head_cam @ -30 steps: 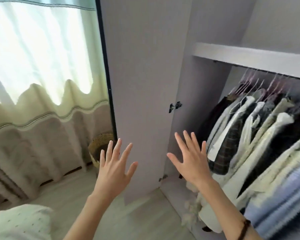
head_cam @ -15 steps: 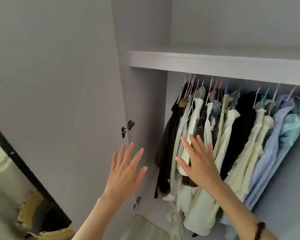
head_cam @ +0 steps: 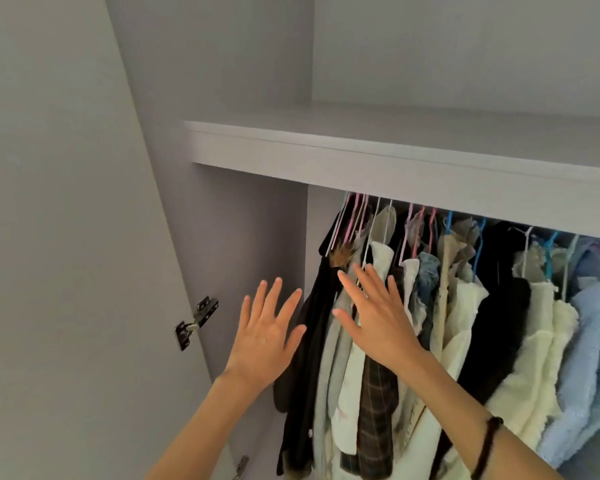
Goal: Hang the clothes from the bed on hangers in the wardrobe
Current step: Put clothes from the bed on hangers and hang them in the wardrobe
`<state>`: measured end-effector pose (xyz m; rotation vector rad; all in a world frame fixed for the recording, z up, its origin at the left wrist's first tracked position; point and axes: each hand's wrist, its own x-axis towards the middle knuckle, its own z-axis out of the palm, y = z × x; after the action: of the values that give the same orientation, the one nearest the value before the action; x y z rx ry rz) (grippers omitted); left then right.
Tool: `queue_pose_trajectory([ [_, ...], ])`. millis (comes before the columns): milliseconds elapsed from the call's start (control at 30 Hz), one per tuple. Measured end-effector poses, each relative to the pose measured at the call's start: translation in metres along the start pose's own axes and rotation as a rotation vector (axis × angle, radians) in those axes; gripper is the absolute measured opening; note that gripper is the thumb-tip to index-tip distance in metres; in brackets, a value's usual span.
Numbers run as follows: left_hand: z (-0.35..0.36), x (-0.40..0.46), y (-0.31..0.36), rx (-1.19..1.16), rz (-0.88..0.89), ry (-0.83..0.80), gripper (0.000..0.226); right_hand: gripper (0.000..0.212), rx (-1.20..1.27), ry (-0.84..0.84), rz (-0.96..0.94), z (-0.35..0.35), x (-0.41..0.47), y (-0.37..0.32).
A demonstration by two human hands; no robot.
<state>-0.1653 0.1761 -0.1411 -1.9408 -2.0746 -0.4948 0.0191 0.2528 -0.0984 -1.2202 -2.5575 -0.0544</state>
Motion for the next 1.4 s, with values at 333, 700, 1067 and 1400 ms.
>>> queue_pose_trajectory([
  [333,0.039,0.057,0.007,-0.097,0.027,-0.032,0.045,0.051,-0.125,0.002,-0.161,0.030,0.071,0.026],
  [700,0.059,0.083,0.000,-0.230,0.177,-0.058,0.048,0.040,-0.009,0.248,-0.119,0.048,0.063,0.039],
  [1067,0.048,0.127,0.004,-0.468,-0.120,0.026,0.022,0.039,0.005,0.266,-0.068,0.049,0.060,0.043],
  [1400,0.043,0.158,-0.006,-0.778,-0.265,0.127,0.021,0.036,-0.011,0.301,-0.063,0.054,0.063,0.042],
])
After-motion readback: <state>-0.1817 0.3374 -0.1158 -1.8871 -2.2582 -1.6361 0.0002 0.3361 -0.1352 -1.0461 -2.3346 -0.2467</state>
